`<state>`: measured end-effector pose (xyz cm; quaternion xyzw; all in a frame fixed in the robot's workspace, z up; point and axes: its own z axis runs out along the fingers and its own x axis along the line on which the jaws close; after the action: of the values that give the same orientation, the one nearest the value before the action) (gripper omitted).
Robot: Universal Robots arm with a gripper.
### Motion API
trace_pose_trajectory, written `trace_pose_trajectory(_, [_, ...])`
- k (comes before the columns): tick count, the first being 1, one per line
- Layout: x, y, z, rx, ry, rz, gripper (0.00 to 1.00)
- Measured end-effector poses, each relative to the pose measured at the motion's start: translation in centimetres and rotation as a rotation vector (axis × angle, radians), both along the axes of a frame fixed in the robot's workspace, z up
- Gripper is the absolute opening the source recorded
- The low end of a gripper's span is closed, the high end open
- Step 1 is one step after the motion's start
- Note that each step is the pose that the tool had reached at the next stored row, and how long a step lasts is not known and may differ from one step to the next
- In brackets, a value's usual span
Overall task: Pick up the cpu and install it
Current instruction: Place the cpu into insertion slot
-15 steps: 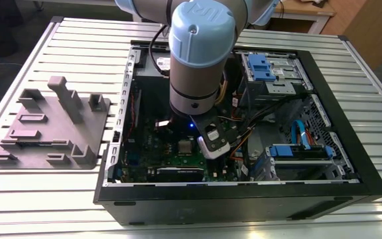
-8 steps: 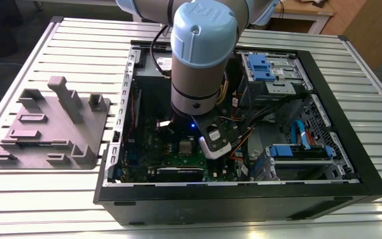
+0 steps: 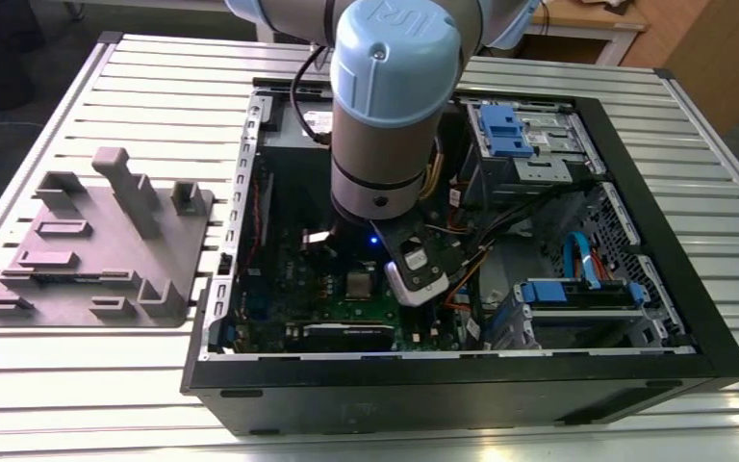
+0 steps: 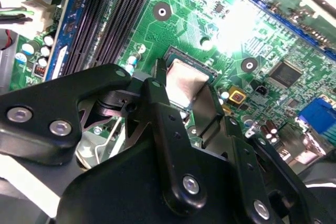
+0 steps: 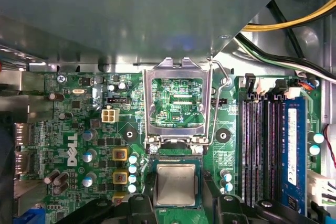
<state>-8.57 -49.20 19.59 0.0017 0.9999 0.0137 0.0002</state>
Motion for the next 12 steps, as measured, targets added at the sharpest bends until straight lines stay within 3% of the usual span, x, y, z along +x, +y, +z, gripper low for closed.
trace_pose_trajectory(10, [0.0, 0.0, 0.17, 0.0001, 0.0, 0.0, 0.47])
trace_pose_trajectory(12, [0.0, 0.0, 0.17, 0.0001, -0.0001, 0.0, 0.39])
